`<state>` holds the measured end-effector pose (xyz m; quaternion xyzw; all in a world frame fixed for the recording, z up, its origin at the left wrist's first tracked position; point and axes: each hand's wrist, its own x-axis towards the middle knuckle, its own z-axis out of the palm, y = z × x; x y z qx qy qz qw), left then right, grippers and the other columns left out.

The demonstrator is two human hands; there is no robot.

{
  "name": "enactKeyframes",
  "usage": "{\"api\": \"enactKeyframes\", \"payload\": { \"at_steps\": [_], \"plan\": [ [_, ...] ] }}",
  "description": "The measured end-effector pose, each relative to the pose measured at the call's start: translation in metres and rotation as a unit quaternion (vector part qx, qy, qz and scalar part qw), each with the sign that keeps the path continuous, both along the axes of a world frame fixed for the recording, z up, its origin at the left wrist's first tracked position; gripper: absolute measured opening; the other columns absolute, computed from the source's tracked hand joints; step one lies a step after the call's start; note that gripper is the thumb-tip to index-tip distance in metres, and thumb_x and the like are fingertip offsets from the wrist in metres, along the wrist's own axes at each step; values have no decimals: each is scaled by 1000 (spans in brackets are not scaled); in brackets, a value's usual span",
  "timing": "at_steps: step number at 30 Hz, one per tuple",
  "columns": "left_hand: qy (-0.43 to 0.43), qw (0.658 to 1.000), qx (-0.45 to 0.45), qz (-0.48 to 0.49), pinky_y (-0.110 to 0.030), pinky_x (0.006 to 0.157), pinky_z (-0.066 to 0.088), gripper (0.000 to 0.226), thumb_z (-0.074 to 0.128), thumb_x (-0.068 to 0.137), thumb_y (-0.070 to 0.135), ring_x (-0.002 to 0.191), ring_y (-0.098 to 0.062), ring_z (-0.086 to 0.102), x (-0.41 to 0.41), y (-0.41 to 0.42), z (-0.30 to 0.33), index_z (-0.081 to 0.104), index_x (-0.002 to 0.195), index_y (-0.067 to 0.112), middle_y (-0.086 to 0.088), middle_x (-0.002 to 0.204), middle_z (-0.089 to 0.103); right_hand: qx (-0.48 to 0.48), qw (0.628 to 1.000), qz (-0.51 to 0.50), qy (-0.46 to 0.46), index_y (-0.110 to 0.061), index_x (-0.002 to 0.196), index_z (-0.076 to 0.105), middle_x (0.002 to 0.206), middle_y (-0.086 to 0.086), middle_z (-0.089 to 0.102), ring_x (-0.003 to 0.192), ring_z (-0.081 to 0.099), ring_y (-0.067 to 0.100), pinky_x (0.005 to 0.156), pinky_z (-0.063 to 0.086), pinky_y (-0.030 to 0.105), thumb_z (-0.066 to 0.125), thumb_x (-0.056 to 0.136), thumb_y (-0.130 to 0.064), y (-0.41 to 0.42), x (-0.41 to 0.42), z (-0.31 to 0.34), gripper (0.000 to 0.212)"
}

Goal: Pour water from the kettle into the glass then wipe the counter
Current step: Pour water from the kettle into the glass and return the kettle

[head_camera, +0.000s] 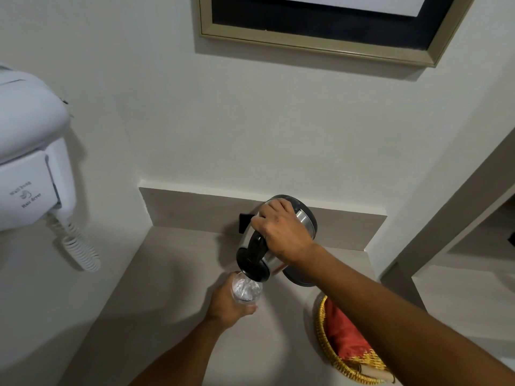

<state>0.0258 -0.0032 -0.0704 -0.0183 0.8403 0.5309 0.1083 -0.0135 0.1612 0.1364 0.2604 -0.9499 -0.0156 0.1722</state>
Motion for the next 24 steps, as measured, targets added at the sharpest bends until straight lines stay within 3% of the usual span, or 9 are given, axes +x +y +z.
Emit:
{"api": "enactKeyframes", "payload": {
  "at_steps": [4, 10, 15, 20, 24],
  "plan": [
    [-1, 1000, 1, 4, 2, 65, 51, 77, 105, 49, 10, 79, 14, 69, 1, 1, 2, 58, 95, 49, 19, 90, 73, -8, 1000, -3, 5, -17, 92, 63, 88, 4, 56, 92, 47, 25, 95, 34, 42, 67, 83, -19, 2, 0, -1, 9],
    [4, 1000, 0, -8, 3, 65, 51, 80, 104, 52, 7, 84, 3, 68, 1, 0, 6, 59, 110, 38, 21, 93, 70, -27, 999, -18, 8, -18, 86, 61, 84, 3, 53, 88, 45, 24, 90, 34, 40, 68, 82, -16, 8, -2, -9, 8],
    [-3, 1000, 3, -15, 2, 65, 51, 75, 103, 55, 4, 84, 7, 66, 2, -2, 8, 60, 108, 35, 19, 93, 70, -51, 997, -57, -6, -22, 85, 59, 87, 0, 54, 90, 43, 21, 89, 32, 36, 70, 78, -20, 15, -3, -18, 13],
    [-8, 1000, 9, -7, 1, 65, 52, 75, 103, 55, 2, 85, -3, 70, 2, 0, 10, 62, 111, 30, 16, 94, 72, -148, 983, -106, -39, -25, 82, 57, 84, -3, 52, 86, 41, 17, 84, 31, 35, 67, 80, -19, 32, 0, -30, 12],
    [-8, 1000, 18, -6, 1, 66, 53, 78, 102, 55, -1, 90, -5, 69, 3, 2, 11, 65, 117, 27, 14, 100, 71, -259, 938, -209, -96, -20, 73, 56, 78, -1, 56, 79, 48, 20, 74, 45, 37, 69, 72, -5, 58, -2, -42, 20]
  ]
}}
